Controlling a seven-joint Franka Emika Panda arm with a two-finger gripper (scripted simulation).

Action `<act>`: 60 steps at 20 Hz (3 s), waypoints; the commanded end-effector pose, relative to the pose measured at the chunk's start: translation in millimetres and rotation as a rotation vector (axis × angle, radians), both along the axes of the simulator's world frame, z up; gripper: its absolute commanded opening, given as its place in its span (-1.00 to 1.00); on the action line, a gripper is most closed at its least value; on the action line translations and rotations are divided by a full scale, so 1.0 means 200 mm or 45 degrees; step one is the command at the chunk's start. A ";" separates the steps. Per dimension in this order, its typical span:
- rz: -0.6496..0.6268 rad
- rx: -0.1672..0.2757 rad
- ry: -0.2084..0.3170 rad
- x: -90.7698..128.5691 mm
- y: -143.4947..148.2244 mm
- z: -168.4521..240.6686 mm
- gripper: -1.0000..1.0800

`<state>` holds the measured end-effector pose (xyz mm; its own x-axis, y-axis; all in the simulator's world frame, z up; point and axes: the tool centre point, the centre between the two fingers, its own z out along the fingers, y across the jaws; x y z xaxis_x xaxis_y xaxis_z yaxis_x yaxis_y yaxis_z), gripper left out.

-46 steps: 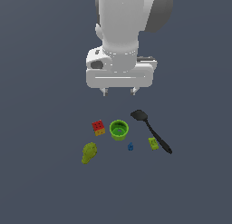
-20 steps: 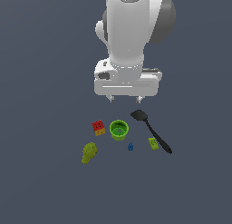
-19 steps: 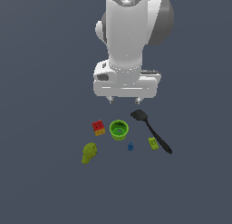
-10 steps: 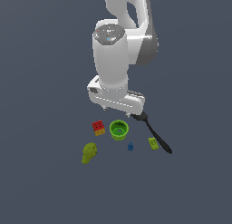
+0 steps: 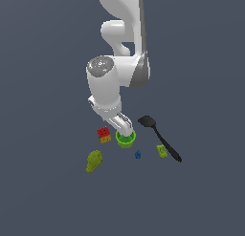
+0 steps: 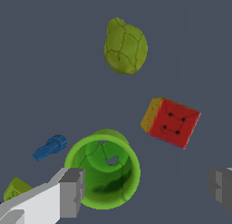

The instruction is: Pick up a designated object from a clutter of objects.

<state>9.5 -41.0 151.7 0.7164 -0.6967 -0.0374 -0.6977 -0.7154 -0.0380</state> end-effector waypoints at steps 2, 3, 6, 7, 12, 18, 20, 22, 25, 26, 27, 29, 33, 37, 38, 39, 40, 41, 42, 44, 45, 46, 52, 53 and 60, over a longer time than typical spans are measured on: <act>-0.167 -0.015 0.007 -0.03 -0.08 -0.11 0.92; -0.209 -0.019 0.008 -0.04 -0.10 -0.14 0.92; -0.318 -0.033 0.012 -0.06 -0.16 -0.21 0.92; -0.350 -0.038 0.012 -0.07 -0.18 -0.23 0.92; -0.469 -0.056 0.014 -0.10 -0.24 -0.31 0.92; -0.530 -0.067 0.014 -0.12 -0.28 -0.34 0.92; -0.523 -0.066 0.015 -0.12 -0.27 -0.34 0.92; -0.523 -0.066 0.015 -0.12 -0.27 -0.35 0.92; -0.525 -0.066 0.015 -0.12 -0.27 -0.38 0.92; -0.526 -0.066 0.015 -0.12 -0.27 -0.40 0.92; -0.526 -0.066 0.015 -0.12 -0.27 -0.42 0.92; -0.528 -0.067 0.015 -0.12 -0.28 -0.47 0.92; -0.531 -0.067 0.014 -0.12 -0.28 -0.56 0.92; -0.532 -0.067 0.014 -0.12 -0.28 -0.59 0.92; -0.532 -0.067 0.014 -0.12 -0.28 -0.59 0.92; -0.532 -0.067 0.014 -0.12 -0.28 -0.59 -1.00; -0.532 -0.067 0.014 -0.12 -0.28 -0.59 -1.00; -0.532 -0.067 0.014 -0.12 -0.28 -0.59 -1.00; -0.532 -0.067 0.014 -0.12 -0.28 -0.59 -1.00; -0.532 -0.067 0.014 -0.12 -0.28 -0.59 -1.00; -0.532 -0.067 0.014 -0.12 -0.28 -0.59 -1.00; -0.532 -0.067 0.014 -0.12 -0.28 -0.59 -1.00; -0.531 -0.066 0.012 -0.11 -0.27 -0.58 -1.00; -0.531 -0.066 0.012 -0.11 -0.28 -0.57 -1.00; -0.532 -0.066 0.013 -0.08 -0.29 -0.41 -1.00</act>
